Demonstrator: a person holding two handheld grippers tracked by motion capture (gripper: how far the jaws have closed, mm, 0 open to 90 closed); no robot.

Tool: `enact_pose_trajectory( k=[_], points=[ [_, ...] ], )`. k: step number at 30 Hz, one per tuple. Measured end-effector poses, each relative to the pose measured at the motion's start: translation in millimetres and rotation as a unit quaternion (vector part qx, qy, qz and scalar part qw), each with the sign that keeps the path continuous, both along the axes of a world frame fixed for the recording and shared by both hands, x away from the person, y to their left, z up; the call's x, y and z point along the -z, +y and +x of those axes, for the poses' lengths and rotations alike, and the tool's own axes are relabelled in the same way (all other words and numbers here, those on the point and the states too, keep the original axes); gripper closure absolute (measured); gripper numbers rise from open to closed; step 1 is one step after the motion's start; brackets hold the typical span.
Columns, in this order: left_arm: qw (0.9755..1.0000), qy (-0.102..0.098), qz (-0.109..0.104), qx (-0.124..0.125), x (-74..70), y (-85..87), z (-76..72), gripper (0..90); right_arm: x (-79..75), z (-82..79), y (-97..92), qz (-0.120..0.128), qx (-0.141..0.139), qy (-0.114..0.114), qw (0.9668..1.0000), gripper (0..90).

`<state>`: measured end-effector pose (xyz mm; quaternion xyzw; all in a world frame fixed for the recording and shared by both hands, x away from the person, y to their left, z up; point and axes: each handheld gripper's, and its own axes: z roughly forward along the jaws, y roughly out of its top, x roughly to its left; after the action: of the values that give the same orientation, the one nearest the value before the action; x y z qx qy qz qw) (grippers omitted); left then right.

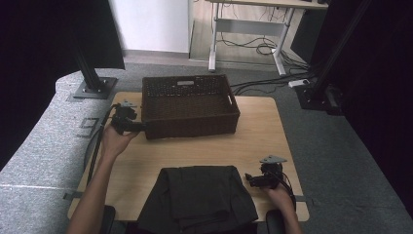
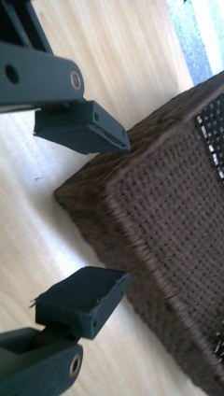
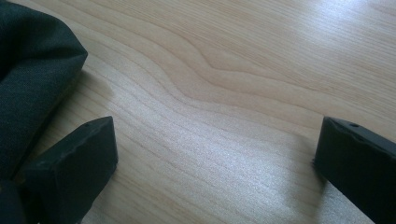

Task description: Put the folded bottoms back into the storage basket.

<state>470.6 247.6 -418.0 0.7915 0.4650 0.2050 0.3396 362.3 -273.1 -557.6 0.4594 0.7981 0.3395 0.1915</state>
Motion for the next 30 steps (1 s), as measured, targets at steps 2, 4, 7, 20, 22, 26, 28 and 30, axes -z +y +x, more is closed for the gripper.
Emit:
enact_pose_trajectory(
  k=[2, 4, 7, 20, 22, 26, 28, 30],
  points=[
    [0.9999, 0.000, 0.010, -0.008, -1.0, -1.2, 6.8, 34.8, 0.0, 0.0, 0.0, 0.000, 0.000, 0.000, 1.0000, 0.0],
    [0.9999, 0.003, 0.009, -0.012, -0.6, -0.9, 12.3, 38.0, 0.0, 0.0, 0.0, 0.000, 0.000, 0.000, 1.0000, 0.0],
    [0.9996, 0.009, 0.009, -0.025, 2.0, 1.0, 21.6, 41.9, 0.0, 0.0, 0.0, 0.000, 0.000, 0.000, 1.0000, 0.0],
    [0.9989, 0.018, 0.007, -0.042, 17.2, 1.3, 34.3, 67.4, 0.0, 0.0, 0.0, 0.000, 0.000, 0.000, 1.0000, 0.0],
    [0.9988, 0.016, 0.017, -0.043, 16.7, -0.7, 32.9, 68.4, 0.0, 0.0, 0.0, 0.000, 0.000, 0.000, 1.0000, 0.0],
    [0.9988, 0.013, 0.022, -0.043, 16.6, -1.7, 30.3, 69.7, 0.1, 0.0, 0.0, 0.000, 0.000, 0.000, 1.0000, 0.0],
    [0.9988, 0.013, 0.020, -0.042, 16.7, -1.4, 29.1, 69.8, 0.0, 0.0, 0.1, 0.000, 0.000, 0.000, 1.0000, 0.0],
    [0.9989, 0.015, 0.016, -0.042, 16.7, -0.9, 27.6, 69.9, 0.1, 0.0, 0.0, 0.000, 0.000, 0.000, 1.0000, 0.0]
  ],
)
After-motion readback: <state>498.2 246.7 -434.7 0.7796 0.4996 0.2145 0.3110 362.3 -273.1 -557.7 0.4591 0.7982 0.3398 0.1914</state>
